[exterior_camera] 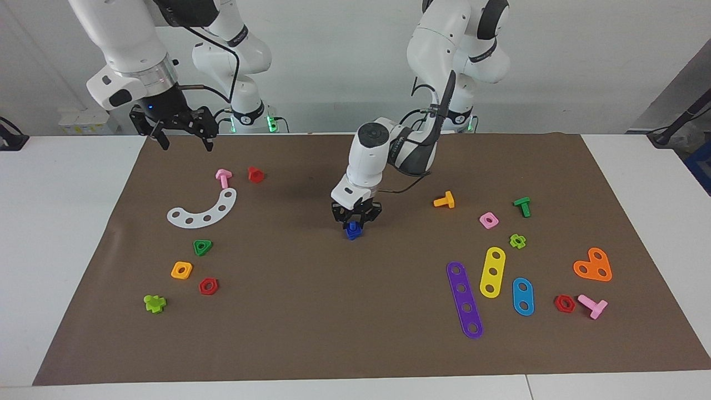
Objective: Unscrew and place screws in storage area
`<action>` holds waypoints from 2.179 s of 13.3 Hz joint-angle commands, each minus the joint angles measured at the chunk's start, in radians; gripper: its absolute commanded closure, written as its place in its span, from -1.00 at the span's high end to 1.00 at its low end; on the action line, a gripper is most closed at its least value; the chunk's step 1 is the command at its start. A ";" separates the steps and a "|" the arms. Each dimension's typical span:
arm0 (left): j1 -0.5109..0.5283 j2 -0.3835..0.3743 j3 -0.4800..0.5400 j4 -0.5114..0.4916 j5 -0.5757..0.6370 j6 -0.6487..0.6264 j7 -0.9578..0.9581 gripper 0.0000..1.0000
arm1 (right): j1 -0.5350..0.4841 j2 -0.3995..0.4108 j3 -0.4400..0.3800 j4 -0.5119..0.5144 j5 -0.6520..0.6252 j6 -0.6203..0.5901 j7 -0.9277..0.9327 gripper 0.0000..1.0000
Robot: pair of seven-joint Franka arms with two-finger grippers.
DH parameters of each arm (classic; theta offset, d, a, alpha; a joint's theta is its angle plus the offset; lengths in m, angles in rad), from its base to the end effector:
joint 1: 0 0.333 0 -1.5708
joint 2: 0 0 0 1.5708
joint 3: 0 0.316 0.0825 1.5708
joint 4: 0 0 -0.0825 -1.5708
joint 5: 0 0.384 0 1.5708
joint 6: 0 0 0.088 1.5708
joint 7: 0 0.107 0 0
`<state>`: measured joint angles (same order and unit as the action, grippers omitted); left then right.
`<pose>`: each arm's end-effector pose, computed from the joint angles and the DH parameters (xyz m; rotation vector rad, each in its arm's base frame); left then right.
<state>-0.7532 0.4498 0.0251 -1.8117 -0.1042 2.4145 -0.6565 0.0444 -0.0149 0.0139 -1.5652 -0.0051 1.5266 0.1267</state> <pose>0.4940 -0.4430 0.3084 2.9920 -0.0036 0.1153 0.5446 0.0313 0.6315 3.1321 -0.1074 -0.0362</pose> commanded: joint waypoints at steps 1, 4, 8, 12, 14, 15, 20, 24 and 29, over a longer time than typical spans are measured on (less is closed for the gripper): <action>-0.015 -0.003 0.016 -0.006 -0.009 0.003 -0.008 -0.93 | -0.018 0.007 0.006 0.020 0.028 -0.023 -0.016 1.00; -0.015 -0.003 0.018 0.017 -0.011 -0.018 -0.006 -0.95 | -0.012 0.007 0.006 0.019 0.028 -0.014 -0.007 1.00; -0.012 0.020 0.019 0.153 -0.015 -0.173 -0.009 -1.00 | -0.006 -0.005 0.008 -0.021 0.025 0.021 -0.007 1.00; 0.073 0.055 0.021 0.333 -0.006 -0.382 0.005 -1.00 | 0.054 -0.022 0.014 -0.099 0.017 0.124 0.004 1.00; 0.156 0.049 0.015 0.358 -0.009 -0.406 0.078 -1.00 | 0.071 -0.049 0.014 -0.174 0.016 0.197 0.034 1.00; 0.193 0.044 0.016 0.347 -0.014 -0.410 0.172 -1.00 | 0.078 -0.060 0.014 -0.215 0.016 0.234 0.034 1.00; 0.337 -0.014 0.022 0.171 -0.005 -0.394 0.506 -1.00 | 0.221 0.042 0.014 -0.248 0.007 0.383 0.138 1.00; 0.393 -0.075 0.022 -0.025 0.072 -0.293 0.653 -0.95 | 0.365 0.194 0.014 -0.245 -0.041 0.547 0.328 1.00; 0.445 -0.091 0.047 -0.086 0.098 -0.242 0.833 0.20 | 0.434 0.322 0.014 -0.242 -0.041 0.707 0.390 0.90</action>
<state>-0.3305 0.4005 0.0739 -1.8439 -0.0392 2.1453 0.1210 0.4626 0.2841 0.0303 -1.8175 -0.0280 2.2018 0.4835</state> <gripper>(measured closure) 0.515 0.018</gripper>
